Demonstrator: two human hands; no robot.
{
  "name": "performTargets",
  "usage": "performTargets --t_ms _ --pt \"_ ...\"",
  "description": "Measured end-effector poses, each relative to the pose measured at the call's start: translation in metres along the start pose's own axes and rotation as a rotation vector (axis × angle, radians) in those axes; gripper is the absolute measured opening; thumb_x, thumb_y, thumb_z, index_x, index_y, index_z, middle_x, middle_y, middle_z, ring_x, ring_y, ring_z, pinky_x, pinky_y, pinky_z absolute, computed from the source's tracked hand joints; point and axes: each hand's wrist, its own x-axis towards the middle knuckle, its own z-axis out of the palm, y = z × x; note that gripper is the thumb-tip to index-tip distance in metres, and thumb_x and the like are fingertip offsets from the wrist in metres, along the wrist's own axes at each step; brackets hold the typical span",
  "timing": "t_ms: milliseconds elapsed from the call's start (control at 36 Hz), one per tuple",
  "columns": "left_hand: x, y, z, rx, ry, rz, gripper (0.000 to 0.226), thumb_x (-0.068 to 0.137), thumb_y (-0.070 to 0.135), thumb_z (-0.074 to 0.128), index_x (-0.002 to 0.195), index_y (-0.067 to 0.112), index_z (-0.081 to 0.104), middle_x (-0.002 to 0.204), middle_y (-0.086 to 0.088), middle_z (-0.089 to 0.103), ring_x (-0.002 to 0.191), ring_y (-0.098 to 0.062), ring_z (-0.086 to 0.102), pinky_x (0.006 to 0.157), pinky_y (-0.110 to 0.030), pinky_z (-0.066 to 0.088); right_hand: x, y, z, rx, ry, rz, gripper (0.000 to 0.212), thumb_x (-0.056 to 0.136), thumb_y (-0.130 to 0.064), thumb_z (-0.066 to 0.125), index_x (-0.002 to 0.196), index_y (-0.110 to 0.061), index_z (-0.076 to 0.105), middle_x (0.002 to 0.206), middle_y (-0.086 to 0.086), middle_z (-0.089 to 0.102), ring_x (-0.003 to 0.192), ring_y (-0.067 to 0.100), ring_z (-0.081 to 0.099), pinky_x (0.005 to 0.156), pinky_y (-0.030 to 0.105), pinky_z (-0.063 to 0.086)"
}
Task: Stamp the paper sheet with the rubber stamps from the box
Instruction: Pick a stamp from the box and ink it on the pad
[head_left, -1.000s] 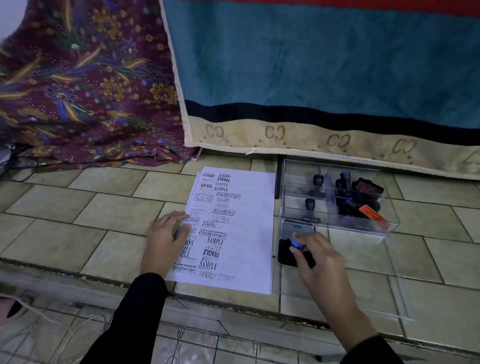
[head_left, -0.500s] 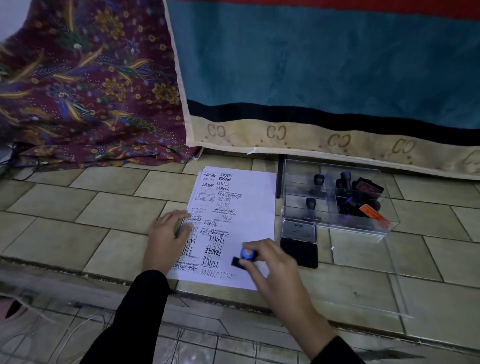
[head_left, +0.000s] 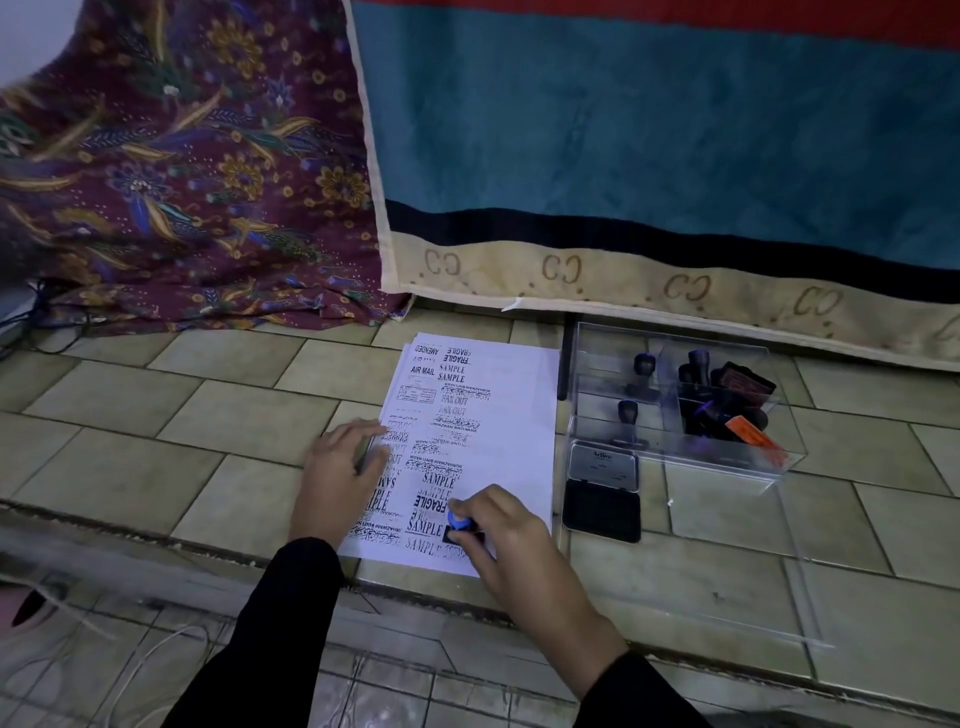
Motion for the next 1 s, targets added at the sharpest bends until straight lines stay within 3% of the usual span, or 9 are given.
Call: performTargets --t_ms 139,306,583,750,833,944,1000 --pt "0.000 -0.001 0.002 0.012 0.003 -0.001 0.028 0.089 0.032 0.057 0.110 0.018 0.069 0.118 0.004 0.066 0.109 -0.020 0.059 0.100 -0.042 0.045 -0.003 -0.005 0.005 -0.093 0.010 -0.066 0.022 0.079 -0.010 0.064 0.100 -0.014 0.059 0.085 0.003 0.059 0.077 0.017 0.060 0.071 0.019 0.043" --pt "0.000 -0.006 0.003 0.005 -0.018 -0.016 0.036 0.089 0.043 0.051 0.112 0.021 0.067 0.120 0.004 0.065 0.114 -0.020 0.057 0.102 -0.047 0.044 -0.002 -0.004 0.005 -0.070 0.041 -0.050 0.021 0.081 -0.009 0.066 0.098 -0.017 0.057 0.087 0.001 0.058 0.080 0.016 0.060 0.072 0.021 0.045" --pt "0.000 -0.003 0.002 0.012 -0.020 -0.011 0.036 0.089 0.040 0.051 0.112 0.018 0.068 0.120 0.004 0.065 0.114 -0.019 0.057 0.102 -0.044 0.044 -0.007 -0.004 0.006 -0.066 0.043 -0.076 0.024 0.083 -0.011 0.065 0.103 -0.019 0.055 0.090 0.001 0.059 0.083 0.016 0.061 0.073 0.024 0.049" --pt "0.001 -0.003 0.002 0.012 -0.014 -0.004 0.031 0.088 0.033 0.056 0.112 0.017 0.068 0.119 0.005 0.065 0.113 -0.020 0.057 0.102 -0.042 0.044 -0.004 0.000 0.006 -0.010 0.063 -0.012 0.020 0.085 -0.014 0.063 0.104 -0.021 0.058 0.095 -0.003 0.058 0.083 0.010 0.059 0.075 0.017 0.046" --pt "0.001 -0.001 0.002 0.002 -0.013 0.001 0.030 0.089 0.032 0.057 0.112 0.016 0.069 0.119 0.004 0.065 0.113 -0.019 0.056 0.102 -0.043 0.044 0.002 0.003 -0.009 0.098 0.141 0.068 0.018 0.084 -0.014 0.066 0.099 -0.022 0.059 0.097 -0.007 0.060 0.084 0.002 0.059 0.077 0.018 0.049" --pt "-0.001 0.000 0.001 0.003 -0.009 -0.004 0.032 0.089 0.035 0.055 0.112 0.017 0.069 0.120 0.005 0.065 0.113 -0.019 0.056 0.102 -0.043 0.043 0.030 0.009 -0.061 0.217 0.359 0.197 0.027 0.082 -0.007 0.069 0.096 -0.024 0.053 0.090 -0.014 0.064 0.080 -0.007 0.062 0.073 0.005 0.045" --pt "-0.001 0.001 0.001 -0.004 -0.010 -0.007 0.032 0.089 0.035 0.055 0.112 0.017 0.069 0.119 0.004 0.065 0.113 -0.019 0.056 0.103 -0.043 0.043 0.047 0.021 -0.090 0.190 0.459 0.257 0.025 0.082 -0.009 0.069 0.094 -0.023 0.052 0.088 -0.020 0.061 0.076 -0.008 0.062 0.072 0.007 0.047"
